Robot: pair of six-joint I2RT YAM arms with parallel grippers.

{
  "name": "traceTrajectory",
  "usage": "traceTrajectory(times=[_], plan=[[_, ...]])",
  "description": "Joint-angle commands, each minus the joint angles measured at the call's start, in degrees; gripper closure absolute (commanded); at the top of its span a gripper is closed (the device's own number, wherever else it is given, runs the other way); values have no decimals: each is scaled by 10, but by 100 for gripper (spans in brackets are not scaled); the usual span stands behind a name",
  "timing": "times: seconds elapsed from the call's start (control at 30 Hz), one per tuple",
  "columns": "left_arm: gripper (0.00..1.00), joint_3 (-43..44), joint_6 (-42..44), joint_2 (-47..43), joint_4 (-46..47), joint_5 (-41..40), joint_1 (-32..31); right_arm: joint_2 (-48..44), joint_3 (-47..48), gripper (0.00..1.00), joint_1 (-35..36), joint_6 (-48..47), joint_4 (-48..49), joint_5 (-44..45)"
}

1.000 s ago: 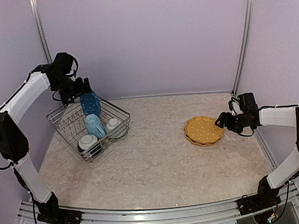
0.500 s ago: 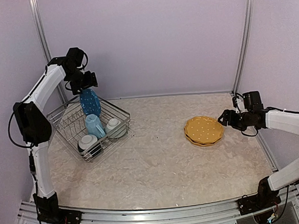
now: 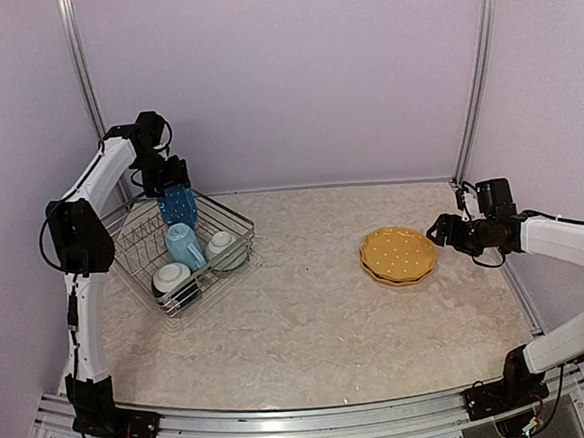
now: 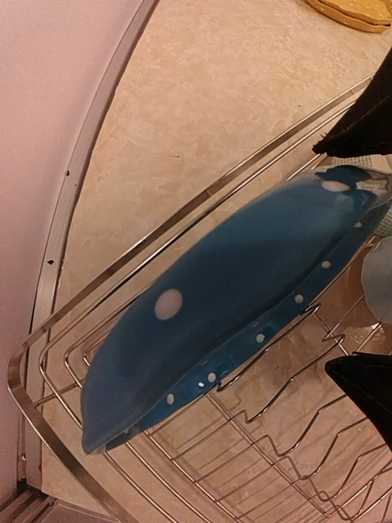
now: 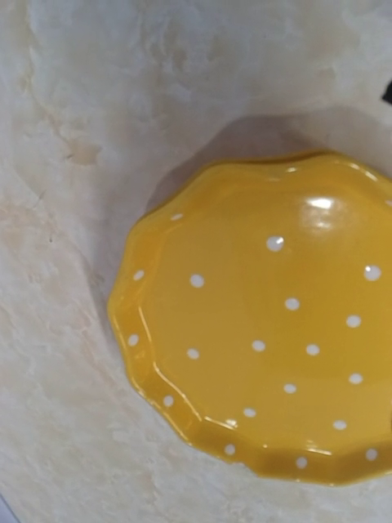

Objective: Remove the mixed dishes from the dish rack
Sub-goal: Grab the plate from the dish rack.

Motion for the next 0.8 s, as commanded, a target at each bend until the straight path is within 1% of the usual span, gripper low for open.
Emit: traceTrajectory(times=[0.0,0.1,0.27,0.4,0.47,0.63,0.77], plan=[[22,16,25,13,6,6,-3,-18,-6,21,5,0,-11,10],[21,20,27,25,-1,3,-3,-21,-6,21,5,1,-11,11],[15,40,31,48,-19,-7,-3,-22,-6,21,5,2,-10,8],[17,40,39,55,-17,-7,-4,-22,-6,21,5,4,-9,7],[22,40,44,56,-16,-6,-5,-23,-6,21,5,5,-9,6],[42,40,48,45,-19,-14,-8,-26,-6,21,5,5,-11,8],[55,32,45,23,-23,-22,-9,-25,-1,21,5,4,-11,7]])
